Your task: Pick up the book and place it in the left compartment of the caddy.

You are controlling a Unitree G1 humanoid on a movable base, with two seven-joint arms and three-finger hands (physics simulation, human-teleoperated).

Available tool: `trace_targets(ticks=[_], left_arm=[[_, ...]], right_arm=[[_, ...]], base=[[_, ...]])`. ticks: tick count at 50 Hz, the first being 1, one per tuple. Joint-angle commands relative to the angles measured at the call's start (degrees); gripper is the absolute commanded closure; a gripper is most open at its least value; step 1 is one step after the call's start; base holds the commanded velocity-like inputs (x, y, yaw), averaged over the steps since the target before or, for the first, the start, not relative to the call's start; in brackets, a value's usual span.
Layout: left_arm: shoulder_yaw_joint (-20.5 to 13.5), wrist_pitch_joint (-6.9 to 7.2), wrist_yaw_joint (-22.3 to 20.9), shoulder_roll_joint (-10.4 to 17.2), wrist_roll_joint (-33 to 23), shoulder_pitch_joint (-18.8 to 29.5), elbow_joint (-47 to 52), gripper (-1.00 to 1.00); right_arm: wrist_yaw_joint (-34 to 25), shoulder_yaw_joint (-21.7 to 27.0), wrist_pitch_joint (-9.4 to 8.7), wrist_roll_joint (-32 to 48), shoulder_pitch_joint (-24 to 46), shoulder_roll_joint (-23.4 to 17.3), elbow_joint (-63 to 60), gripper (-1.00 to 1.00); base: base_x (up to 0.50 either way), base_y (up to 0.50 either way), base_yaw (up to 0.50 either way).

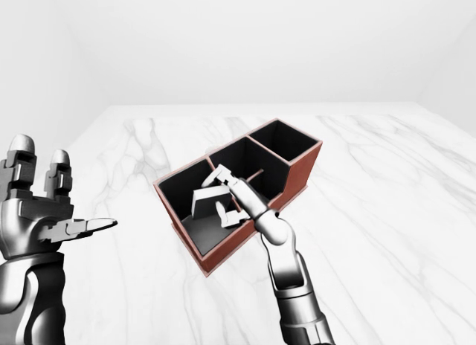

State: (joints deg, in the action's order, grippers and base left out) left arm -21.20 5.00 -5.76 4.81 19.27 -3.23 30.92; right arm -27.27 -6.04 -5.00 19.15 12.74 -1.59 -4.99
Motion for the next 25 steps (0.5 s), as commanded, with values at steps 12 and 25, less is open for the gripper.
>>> trace_targets(ticks=[12,25], left_arm=[[-0.13,0.00,-0.05,-0.09,0.03,-0.15,0.39,-1.00],[-0.17,0.00,-0.16,-0.09,0.04,-0.10,0.09,-1.00]], right_arm=[[2.19,0.46,0.00,-2.43,0.21,0.60,4.02,1.00],[1.65,-0.17,0.00,-1.03,0.99,0.85,3.10,1.00]], base=[[0.00,0.00,0.00],[0.00,0.00,0.00]])
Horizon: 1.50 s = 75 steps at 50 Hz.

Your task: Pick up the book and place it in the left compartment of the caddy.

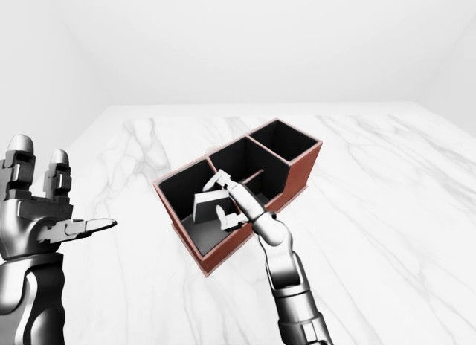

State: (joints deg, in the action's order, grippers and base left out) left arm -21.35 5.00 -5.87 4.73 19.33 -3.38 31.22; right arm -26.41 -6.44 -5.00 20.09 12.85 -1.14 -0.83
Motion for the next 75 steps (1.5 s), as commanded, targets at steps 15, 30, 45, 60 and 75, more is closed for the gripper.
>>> trace_targets(ticks=[15,30,45,60,75], left_arm=[[-0.03,0.00,-0.01,0.02,0.13,0.01,0.12,-1.00],[-0.23,0.00,0.00,0.06,0.32,0.02,0.34,-1.00],[-0.14,0.00,0.04,0.06,0.30,0.05,0.25,-1.00],[-0.35,0.00,0.01,0.15,0.53,0.09,0.41,-1.00],[-0.53,0.00,-0.09,0.17,0.68,0.07,0.55,-1.00]], right_arm=[[0.57,-0.66,0.00,0.17,1.69,0.95,-0.25,1.00],[1.60,-0.59,0.00,0.26,0.65,1.42,3.00,1.00],[2.57,-0.29,0.00,0.96,0.86,1.25,5.95,1.00],[2.48,-0.49,0.00,1.03,1.15,1.56,6.62,0.99],[3.01,-0.45,0.00,0.67,1.31,1.66,7.92,-1.00]], base=[[0.00,0.00,0.00],[0.00,0.00,0.00],[0.00,0.00,0.00],[0.00,0.00,0.00],[0.00,0.00,0.00]])
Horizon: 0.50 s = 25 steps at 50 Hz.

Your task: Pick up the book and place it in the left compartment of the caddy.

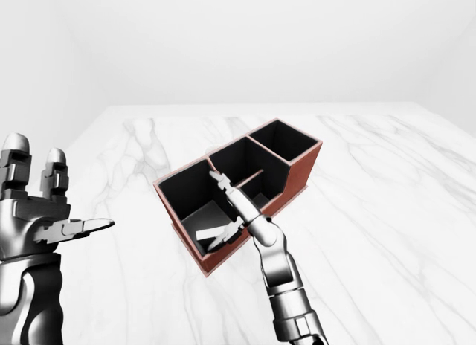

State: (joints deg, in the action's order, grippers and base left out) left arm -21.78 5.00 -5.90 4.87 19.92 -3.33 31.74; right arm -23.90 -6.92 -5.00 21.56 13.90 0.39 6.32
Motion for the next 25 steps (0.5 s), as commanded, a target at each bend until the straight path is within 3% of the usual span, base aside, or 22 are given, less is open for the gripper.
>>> trace_targets(ticks=[1,16,25], left_arm=[[-0.14,0.00,-0.03,0.05,0.13,0.04,0.07,-1.00],[0.09,0.00,0.07,-0.02,-0.01,0.02,0.18,-1.00],[0.02,0.00,-0.02,-0.05,0.07,-0.10,0.45,-1.00]], right_arm=[[0.35,-0.08,0.00,-0.73,0.18,0.08,0.72,-1.00],[-0.14,-0.01,0.00,-0.60,0.17,0.15,-1.77,-1.00],[-3.80,-0.81,0.00,0.46,-0.98,-0.64,-19.40,-1.00]], base=[[0.01,0.00,0.00],[0.00,0.00,0.01],[0.00,0.00,0.00]])
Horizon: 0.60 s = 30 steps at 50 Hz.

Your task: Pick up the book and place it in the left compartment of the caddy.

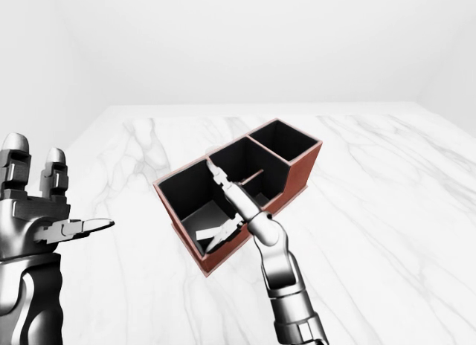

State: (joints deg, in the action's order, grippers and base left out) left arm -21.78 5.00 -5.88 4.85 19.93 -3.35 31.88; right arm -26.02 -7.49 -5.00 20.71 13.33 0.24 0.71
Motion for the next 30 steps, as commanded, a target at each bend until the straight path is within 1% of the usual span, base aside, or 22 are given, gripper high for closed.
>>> trace_targets(ticks=[1,8,13,30], left_arm=[[0.00,0.00,-0.12,-0.05,0.07,-0.10,0.23,-1.00],[0.30,0.00,-0.15,-0.21,-0.21,-0.29,0.37,-1.00],[-0.15,0.00,-0.22,-0.11,0.12,-0.20,0.45,-1.00],[-0.04,0.00,-0.26,-0.24,0.04,-0.34,0.82,-1.00]], right_arm=[[-2.02,-0.39,0.00,1.59,-0.50,-0.65,-15.67,-1.00],[-3.35,-1.05,0.00,3.08,-1.14,-1.52,-24.35,-1.00],[-4.03,-1.27,0.00,4.04,-1.57,-2.19,-28.37,-1.00],[-6.94,-2.00,0.00,7.89,-2.75,-4.28,-42.38,-1.00]], base=[[0.00,0.00,0.00],[0.00,0.00,0.00],[0.00,0.00,0.00],[0.00,0.00,0.00]])
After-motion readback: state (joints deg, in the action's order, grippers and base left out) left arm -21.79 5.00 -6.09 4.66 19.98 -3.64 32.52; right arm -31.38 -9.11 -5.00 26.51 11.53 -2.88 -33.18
